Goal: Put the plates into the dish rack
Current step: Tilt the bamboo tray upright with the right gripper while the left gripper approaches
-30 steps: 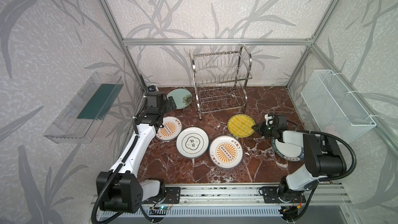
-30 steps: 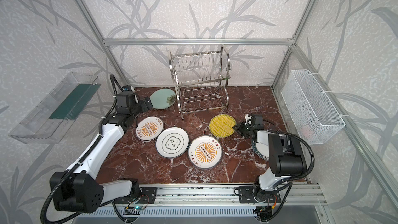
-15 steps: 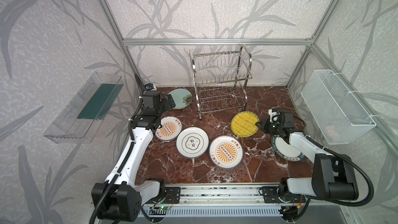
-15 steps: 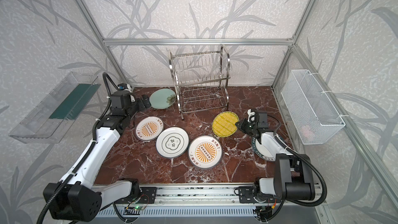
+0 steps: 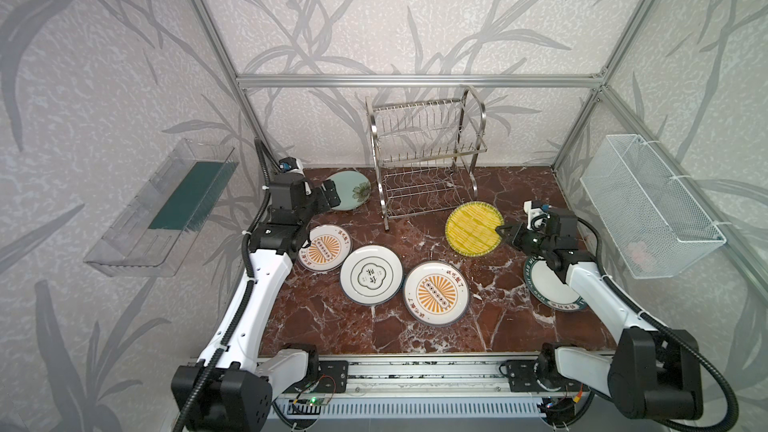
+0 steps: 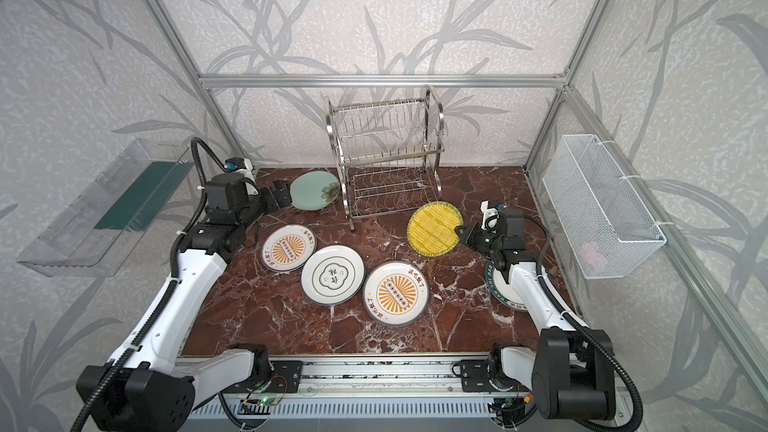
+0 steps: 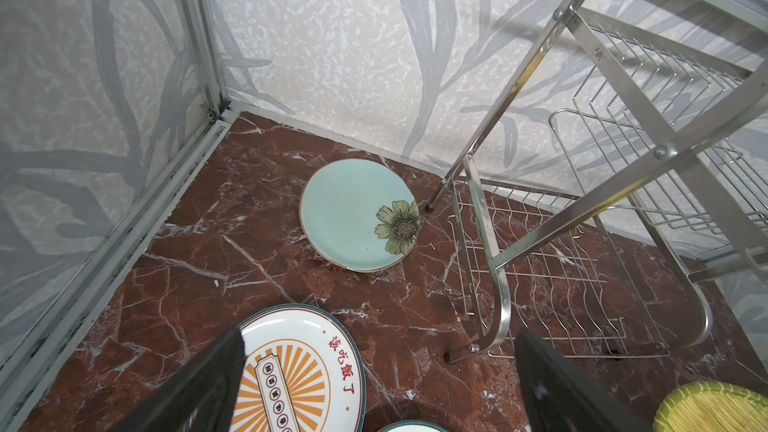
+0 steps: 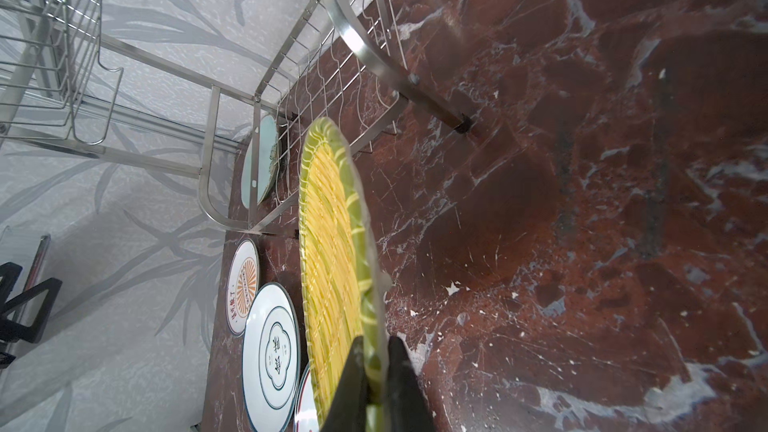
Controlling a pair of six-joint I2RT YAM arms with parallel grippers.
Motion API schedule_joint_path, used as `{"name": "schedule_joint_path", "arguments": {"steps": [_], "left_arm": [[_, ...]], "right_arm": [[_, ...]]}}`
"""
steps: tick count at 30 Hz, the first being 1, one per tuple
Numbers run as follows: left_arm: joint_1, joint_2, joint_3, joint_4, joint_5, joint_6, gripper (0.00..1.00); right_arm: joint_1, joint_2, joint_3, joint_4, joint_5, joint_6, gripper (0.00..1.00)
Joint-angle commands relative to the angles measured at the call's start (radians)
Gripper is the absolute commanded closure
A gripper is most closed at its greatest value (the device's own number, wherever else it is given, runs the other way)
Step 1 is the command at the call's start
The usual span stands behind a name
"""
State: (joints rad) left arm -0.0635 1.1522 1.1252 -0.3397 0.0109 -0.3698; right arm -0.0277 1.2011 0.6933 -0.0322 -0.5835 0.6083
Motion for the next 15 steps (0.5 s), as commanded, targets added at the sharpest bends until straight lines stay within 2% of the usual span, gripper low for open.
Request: {"name": "schedule_joint_path", "arguments": {"steps": [1, 6, 11, 15], "left_arm": [[-0.003, 0.01, -0.016, 0.024, 0.11, -0.024, 0.02], [-0.006, 0.011, -0.065, 0.113, 0.277, -0.034, 0.04], [-0.032, 0.007, -0.178, 0.27, 0.349, -0.093, 0.06], [-0.069, 0.019, -0.235, 0.362, 0.365, -0.085, 0.06]], "right_arm": [[-0.005, -0.041, 0.04, 0.079, -0.049, 0.0, 1.0], [-0.002, -0.066, 0.001, 0.191, -0.089, 0.004, 1.0], [0.003, -0.075, -0.072, 0.349, -0.103, 0.062, 1.0], [0.013, -0.057, -0.065, 0.369, -0.131, 0.058, 1.0]]}}
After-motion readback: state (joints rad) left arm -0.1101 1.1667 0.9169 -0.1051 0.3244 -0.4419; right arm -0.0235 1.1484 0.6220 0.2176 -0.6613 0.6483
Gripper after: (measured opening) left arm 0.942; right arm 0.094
